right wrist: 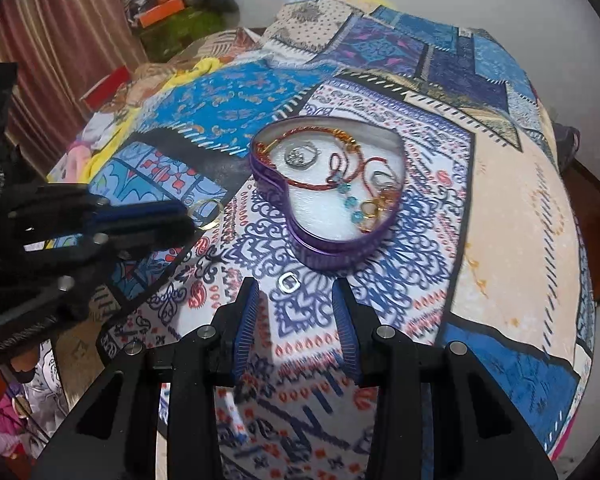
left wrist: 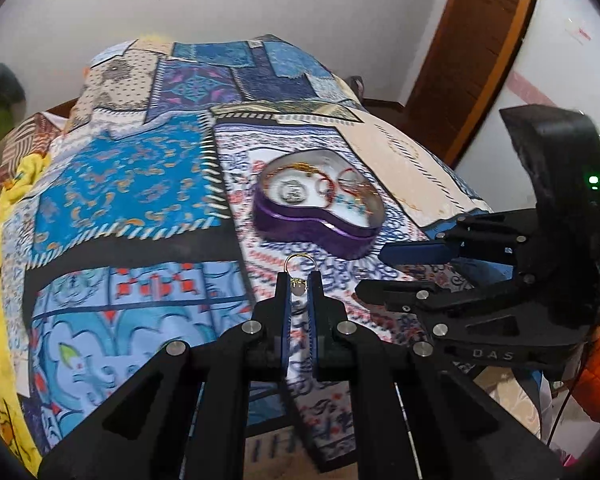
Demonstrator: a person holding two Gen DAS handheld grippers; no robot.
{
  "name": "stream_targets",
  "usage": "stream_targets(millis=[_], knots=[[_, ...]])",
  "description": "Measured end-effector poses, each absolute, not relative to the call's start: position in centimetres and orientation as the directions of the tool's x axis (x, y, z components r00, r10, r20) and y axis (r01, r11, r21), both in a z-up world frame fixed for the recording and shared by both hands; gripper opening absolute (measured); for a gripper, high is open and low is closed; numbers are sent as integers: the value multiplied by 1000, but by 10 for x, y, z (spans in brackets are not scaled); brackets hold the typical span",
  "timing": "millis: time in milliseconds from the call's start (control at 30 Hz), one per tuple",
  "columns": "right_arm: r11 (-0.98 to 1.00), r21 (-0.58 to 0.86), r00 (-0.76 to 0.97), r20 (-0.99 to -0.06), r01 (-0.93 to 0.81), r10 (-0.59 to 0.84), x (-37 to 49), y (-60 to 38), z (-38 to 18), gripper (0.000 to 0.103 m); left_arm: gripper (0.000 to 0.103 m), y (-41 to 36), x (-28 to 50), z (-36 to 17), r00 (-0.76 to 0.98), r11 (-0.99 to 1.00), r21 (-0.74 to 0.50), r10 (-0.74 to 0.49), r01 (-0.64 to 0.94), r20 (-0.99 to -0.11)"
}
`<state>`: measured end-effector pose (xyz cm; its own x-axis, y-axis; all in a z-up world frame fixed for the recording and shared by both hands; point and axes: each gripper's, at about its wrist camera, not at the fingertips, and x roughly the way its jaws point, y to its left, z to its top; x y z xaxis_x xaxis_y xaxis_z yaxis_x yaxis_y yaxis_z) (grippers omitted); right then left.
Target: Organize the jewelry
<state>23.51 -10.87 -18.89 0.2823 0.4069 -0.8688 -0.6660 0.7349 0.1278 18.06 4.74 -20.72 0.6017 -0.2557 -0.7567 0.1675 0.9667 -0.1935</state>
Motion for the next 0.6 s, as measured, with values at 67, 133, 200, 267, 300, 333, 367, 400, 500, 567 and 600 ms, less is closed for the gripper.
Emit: stream_targets(millis=[67, 133, 200, 267, 300, 333, 367, 400, 500, 567, 600], knots=[[734, 130, 277, -871, -666, 406, 236, -106, -191, 34, 6, 52, 179, -207, 606, 968, -198, -251, 154, -754], [731, 115, 281, -874, -673, 397, 237, -103, -193, 25, 6, 57, 177, -207, 610, 968, -203, -249, 145, -752], [723, 109, 276, -877, -682, 393, 235, -101, -194, 15, 6, 60, 176, -205, 615, 969, -204, -246, 139, -749], [721, 102, 280, -877, -685, 391, 234, -101, -194, 10, 6, 60, 175, -204, 619, 969, -206, -245, 136, -746], [723, 107, 281, -875, -683, 395, 234, -101, -194, 10, 6, 60, 175, -203, 622, 968, -211, -248, 135, -742], [725, 117, 278, -873, -679, 401, 235, -103, -193, 10, 6, 60, 174, -202, 624, 968, -214, -251, 135, -740], [727, 127, 275, -871, -675, 407, 235, -103, -192, 10, 6, 59, 174, -200, 628, 967, -215, -252, 136, -736], [728, 144, 269, -867, -670, 419, 236, -107, -191, 10, 6, 58, 174, -198, 634, 967, -216, -254, 138, -731], [732, 161, 285, -849, -662, 445, 235, -112, -181, 9, 6, 54, 176, -190, 651, 965, -216, -258, 145, -714], [735, 157, 308, -835, -660, 456, 233, -117, -172, 9, 6, 52, 179, -183, 663, 966, -213, -257, 149, -703], [736, 153, 321, -828, -659, 460, 233, -119, -167, 10, 6, 51, 181, -180, 669, 966, -211, -257, 151, -697]])
